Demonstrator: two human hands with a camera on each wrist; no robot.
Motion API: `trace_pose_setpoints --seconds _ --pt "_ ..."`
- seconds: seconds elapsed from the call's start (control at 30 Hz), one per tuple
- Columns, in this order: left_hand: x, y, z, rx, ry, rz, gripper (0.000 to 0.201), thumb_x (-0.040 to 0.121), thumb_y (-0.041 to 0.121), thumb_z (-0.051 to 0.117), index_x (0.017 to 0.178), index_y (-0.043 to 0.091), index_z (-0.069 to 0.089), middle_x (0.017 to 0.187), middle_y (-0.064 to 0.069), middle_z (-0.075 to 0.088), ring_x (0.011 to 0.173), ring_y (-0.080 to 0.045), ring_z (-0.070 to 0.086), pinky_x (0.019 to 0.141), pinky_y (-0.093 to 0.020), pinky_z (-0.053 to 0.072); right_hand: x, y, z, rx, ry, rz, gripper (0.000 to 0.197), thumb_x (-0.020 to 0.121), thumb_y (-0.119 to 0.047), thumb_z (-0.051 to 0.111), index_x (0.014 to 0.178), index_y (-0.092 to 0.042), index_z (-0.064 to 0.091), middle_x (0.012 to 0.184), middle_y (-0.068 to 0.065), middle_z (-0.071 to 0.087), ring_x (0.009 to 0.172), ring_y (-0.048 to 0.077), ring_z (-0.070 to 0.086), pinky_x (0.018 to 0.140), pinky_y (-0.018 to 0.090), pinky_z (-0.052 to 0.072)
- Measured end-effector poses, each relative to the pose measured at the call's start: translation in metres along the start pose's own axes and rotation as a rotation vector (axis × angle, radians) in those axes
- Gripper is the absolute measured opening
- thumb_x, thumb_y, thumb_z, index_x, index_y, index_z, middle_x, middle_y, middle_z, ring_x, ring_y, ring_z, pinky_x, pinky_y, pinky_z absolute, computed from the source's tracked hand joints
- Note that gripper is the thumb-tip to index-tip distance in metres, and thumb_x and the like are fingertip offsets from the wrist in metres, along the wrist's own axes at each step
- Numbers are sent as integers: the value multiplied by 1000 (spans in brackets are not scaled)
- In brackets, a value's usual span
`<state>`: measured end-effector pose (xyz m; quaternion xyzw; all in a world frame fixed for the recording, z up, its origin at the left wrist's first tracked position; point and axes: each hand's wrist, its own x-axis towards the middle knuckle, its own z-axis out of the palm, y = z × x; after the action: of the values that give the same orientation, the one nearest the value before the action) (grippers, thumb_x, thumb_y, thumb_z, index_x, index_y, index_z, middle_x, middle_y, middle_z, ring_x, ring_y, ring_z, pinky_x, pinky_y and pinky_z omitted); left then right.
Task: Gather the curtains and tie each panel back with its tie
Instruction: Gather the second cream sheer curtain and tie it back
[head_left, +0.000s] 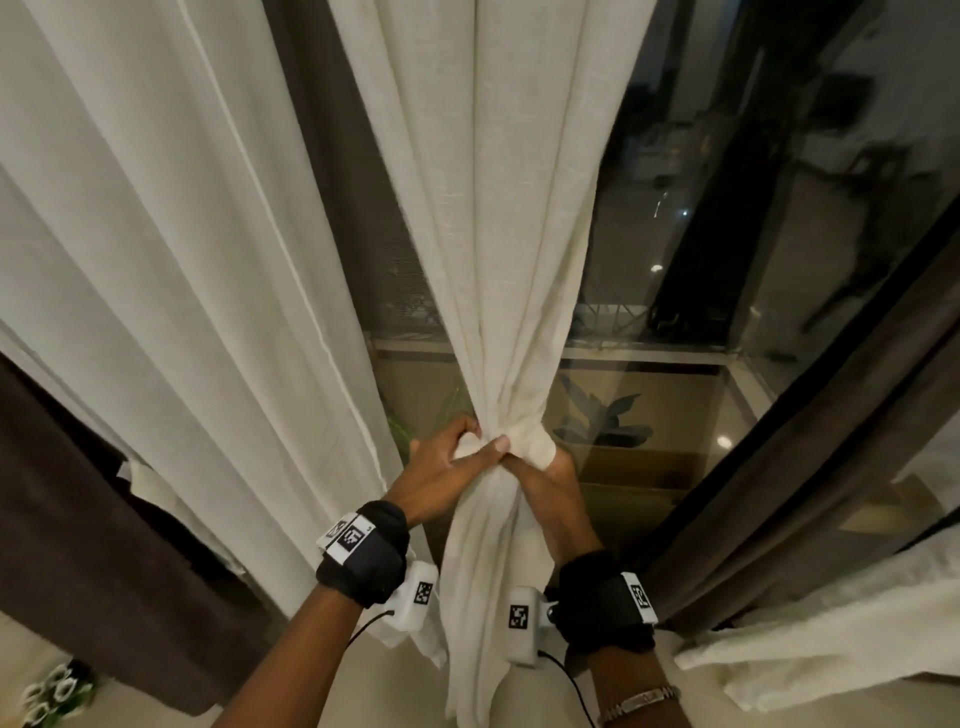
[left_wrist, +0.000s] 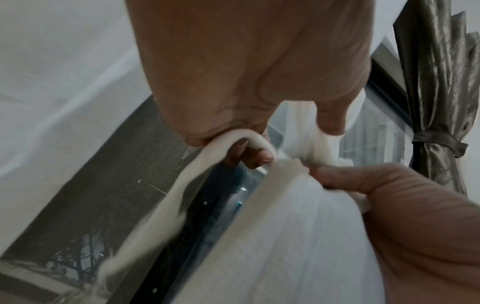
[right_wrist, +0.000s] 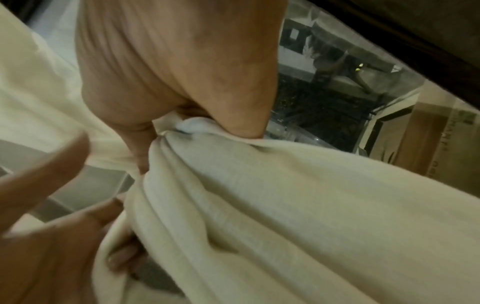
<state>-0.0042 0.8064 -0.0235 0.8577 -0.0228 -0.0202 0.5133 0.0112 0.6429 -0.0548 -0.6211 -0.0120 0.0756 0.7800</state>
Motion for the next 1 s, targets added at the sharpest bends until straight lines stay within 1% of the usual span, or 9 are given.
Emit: trace_pose_setpoints --seconds 0.17,0.3,0.4,0.5,0.6,0.77,0.9,0.93,1.0 --pt "-30 -13 -17 -94 104 78 38 88 65 62 102 31 69 106 10 70 108 -14 66 94 -29 49 9 -2 -14 2 36 49 14 97 -27 75 99 -39 68 101 -17 72 98 5 67 77 22 48" --pt "-58 -13 -30 -58 29 111 12 97 31 72 108 35 76 112 11 74 114 -10 67 97 -27 51 10 2 -17 -16 46 53 15 94 -31 78 108 -36 74 105 -12 80 108 14 72 95 34 55" --pt "-78 -3 -40 7 -139 147 49 97 -4 67 118 39 76 118 5 73 118 -14 63 101 -19 45 10 4 -13 6 -8 44 30 93 -32 80 122 -32 74 117 -6 81 116 20 74 107 48 54" --pt "-85 9 -43 51 -252 187 73 92 -16 51 132 42 71 127 -4 73 126 -14 62 113 -12 39 13 5 -10 36 -32 50 28 94 -28 79 121 -32 74 115 -7 82 110 16 77 105 47 56" --pt "-82 19 -36 6 -257 232 64 99 -13 56 139 35 69 127 -3 74 126 -20 67 116 -27 48 13 7 -6 36 -42 44 26 93 -27 80 118 -30 75 112 -7 83 106 17 78 103 47 58" --pt "-68 28 -20 72 33 419 15 94 26 81 104 37 81 107 18 72 102 -10 70 92 -19 50 11 9 0 -3 -42 1 18 98 -25 75 115 -22 77 109 1 82 105 21 77 99 49 60" --pt "-52 34 -9 321 43 554 20 101 47 68 98 29 77 122 21 71 120 -5 64 121 -29 35 5 9 -2 103 -192 102 20 112 -4 44 123 -17 54 112 0 65 85 0 73 74 17 61" --pt "-47 35 -6 361 18 550 24 103 49 65 101 29 78 114 20 74 112 -1 67 123 -26 32 2 10 -1 114 -232 92 10 112 -15 47 121 -19 51 111 1 63 75 -9 72 70 11 58" --pt "-35 34 -1 411 -8 510 24 105 48 61 107 32 78 102 18 77 98 0 68 108 -22 44 3 8 2 -4 -270 8 40 94 -60 69 115 -27 63 106 -2 69 80 -18 70 83 12 56"
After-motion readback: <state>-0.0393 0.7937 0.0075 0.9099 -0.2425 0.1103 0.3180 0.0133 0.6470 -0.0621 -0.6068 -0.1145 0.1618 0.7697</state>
